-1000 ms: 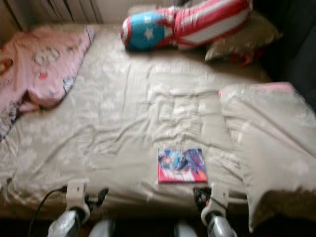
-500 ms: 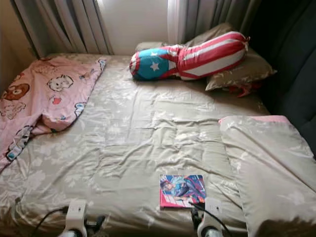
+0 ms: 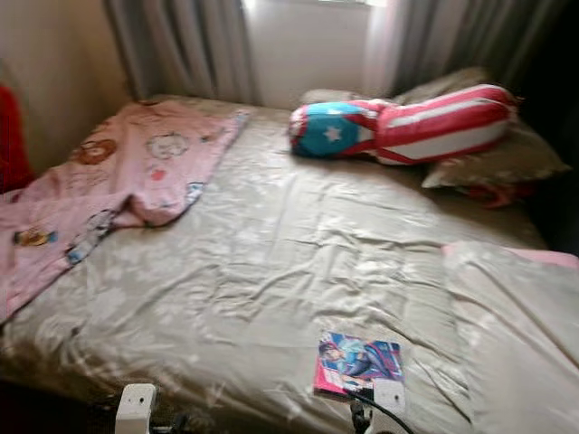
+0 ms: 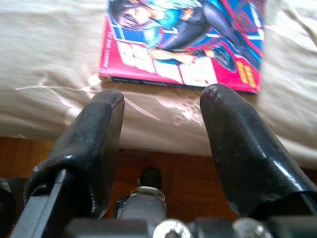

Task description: Clean up the room

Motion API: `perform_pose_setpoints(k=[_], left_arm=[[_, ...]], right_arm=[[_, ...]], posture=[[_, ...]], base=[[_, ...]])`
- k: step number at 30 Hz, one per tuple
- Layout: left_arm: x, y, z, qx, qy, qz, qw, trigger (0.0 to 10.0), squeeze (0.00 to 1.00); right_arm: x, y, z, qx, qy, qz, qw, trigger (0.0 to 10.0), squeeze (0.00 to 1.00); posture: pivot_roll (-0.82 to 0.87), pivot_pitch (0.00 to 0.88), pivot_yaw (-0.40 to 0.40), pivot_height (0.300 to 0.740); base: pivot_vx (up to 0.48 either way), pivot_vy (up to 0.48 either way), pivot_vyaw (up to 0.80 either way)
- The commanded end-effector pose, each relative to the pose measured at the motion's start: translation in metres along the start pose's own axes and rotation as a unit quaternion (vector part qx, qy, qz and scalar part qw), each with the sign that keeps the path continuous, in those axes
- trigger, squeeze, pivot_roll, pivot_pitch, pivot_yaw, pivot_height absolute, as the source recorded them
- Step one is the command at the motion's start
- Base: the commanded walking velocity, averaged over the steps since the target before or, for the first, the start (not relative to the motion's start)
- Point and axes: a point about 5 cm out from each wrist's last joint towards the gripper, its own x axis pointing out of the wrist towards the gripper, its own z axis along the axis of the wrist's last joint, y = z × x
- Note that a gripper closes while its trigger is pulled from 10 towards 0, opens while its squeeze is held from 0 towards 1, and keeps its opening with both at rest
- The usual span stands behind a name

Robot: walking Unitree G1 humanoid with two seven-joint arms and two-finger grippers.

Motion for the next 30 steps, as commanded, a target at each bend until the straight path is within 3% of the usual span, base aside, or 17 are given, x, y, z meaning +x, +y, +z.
perform_pose_setpoints(k=[1,30], left_arm=[[0.0009,-0.0024,0.0011,0.009,0.002,-0.003,1.000,10.0,0.00],[0.0021,0.0011,0.0057,0.021,0.001,0.001,1.000,10.0,0.00]], right_arm=[[-0.0001,-0.0030,-0.0004,0.008,0.005,-0.005,1.000,10.0,0.00],[-0.0015,-0.0034,-0.0063,0.020,0.017,-0.008,1.000,10.0,0.00]], posture=[[-0.07,0.000,-0.057,0.740],[-0.07,0.058,-0.054,0.740]], base=[[0.000,0.454,0.00],[0.000,0.468,0.00]])
